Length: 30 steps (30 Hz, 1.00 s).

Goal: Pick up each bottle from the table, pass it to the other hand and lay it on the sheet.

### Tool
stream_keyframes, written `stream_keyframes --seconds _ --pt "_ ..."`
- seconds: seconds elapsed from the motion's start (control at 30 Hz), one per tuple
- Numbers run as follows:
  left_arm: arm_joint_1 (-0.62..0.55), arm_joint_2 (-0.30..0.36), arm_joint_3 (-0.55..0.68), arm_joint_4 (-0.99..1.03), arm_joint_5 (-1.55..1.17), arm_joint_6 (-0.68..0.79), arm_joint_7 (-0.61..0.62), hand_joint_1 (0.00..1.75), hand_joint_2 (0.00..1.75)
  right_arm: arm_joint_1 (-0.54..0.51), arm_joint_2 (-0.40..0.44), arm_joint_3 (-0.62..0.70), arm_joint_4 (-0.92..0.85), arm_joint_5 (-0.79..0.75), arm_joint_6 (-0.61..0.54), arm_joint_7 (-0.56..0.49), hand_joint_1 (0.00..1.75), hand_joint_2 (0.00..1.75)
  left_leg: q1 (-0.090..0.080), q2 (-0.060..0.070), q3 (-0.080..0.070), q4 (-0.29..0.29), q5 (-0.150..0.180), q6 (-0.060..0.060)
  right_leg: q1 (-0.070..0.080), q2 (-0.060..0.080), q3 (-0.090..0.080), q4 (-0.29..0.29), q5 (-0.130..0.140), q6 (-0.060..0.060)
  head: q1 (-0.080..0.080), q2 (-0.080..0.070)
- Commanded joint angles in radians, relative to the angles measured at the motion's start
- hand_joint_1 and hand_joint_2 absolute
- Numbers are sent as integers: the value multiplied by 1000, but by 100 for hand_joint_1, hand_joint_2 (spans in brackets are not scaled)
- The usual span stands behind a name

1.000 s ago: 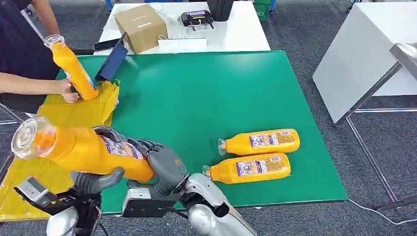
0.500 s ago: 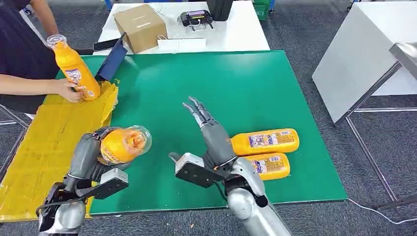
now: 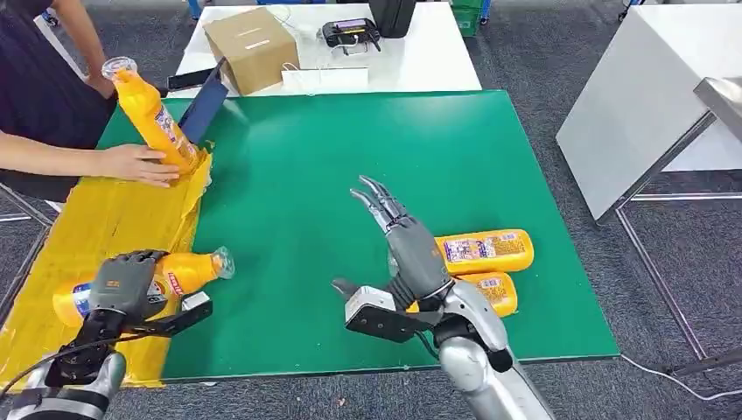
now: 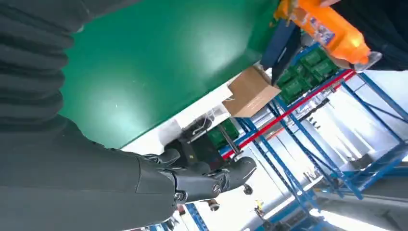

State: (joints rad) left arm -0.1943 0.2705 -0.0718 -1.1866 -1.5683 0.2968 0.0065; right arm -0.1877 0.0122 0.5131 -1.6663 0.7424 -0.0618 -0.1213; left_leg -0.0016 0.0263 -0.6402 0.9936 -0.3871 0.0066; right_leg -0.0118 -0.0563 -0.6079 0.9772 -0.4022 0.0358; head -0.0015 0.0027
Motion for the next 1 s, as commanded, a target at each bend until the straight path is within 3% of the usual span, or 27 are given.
stream_keyframes --seconds 0.03,0.4,0.43,0.47,0.53,0.57,0.6,1.0 --pt "-120 34 -184 253 -3 8 -4 175 175 3 -63 17 9 -4 11 -23 0 175 1 -4 6 -1 -2 -1 0 2 8 -2 -3 -1 0 0" --pt "-135 53 -210 286 -3 9 -55 175 175 -36 -61 8 81 -46 45 -15 0 175 0 -2 6 -1 -1 -1 0 2 7 -1 -1 -1 0 0" --pt "-131 79 -269 271 -3 75 0 44 175 -37 -71 17 81 -47 56 -10 0 175 0 -2 7 -1 -1 0 -1 2 8 -1 -1 -1 0 0" --pt "-128 60 -260 284 2 60 15 0 175 -37 -82 25 81 -37 59 -5 0 175 1 -3 9 -1 -1 -1 0 3 11 -1 -1 -1 0 0" --pt "-130 116 -355 270 -3 43 49 0 175 -41 -88 34 94 -17 59 4 0 175 1 -3 10 -2 -1 -1 0 3 12 -2 -1 -1 0 0" --pt "-122 116 -341 273 -3 56 27 0 175 -43 -91 36 102 -13 60 7 0 175 1 -2 9 -1 -1 -1 0 2 10 -1 -1 -1 0 0" --pt "-120 132 -347 282 -3 58 12 0 0 -46 -96 36 113 -15 62 9 0 175 1 -2 10 -1 -2 -1 0 4 11 -1 -1 -2 0 0" --pt "-125 135 -356 293 -3 65 29 0 0 -42 -104 35 119 -14 61 8 0 175 1 -2 12 -2 -2 -1 -1 4 14 -1 -1 -1 0 0"
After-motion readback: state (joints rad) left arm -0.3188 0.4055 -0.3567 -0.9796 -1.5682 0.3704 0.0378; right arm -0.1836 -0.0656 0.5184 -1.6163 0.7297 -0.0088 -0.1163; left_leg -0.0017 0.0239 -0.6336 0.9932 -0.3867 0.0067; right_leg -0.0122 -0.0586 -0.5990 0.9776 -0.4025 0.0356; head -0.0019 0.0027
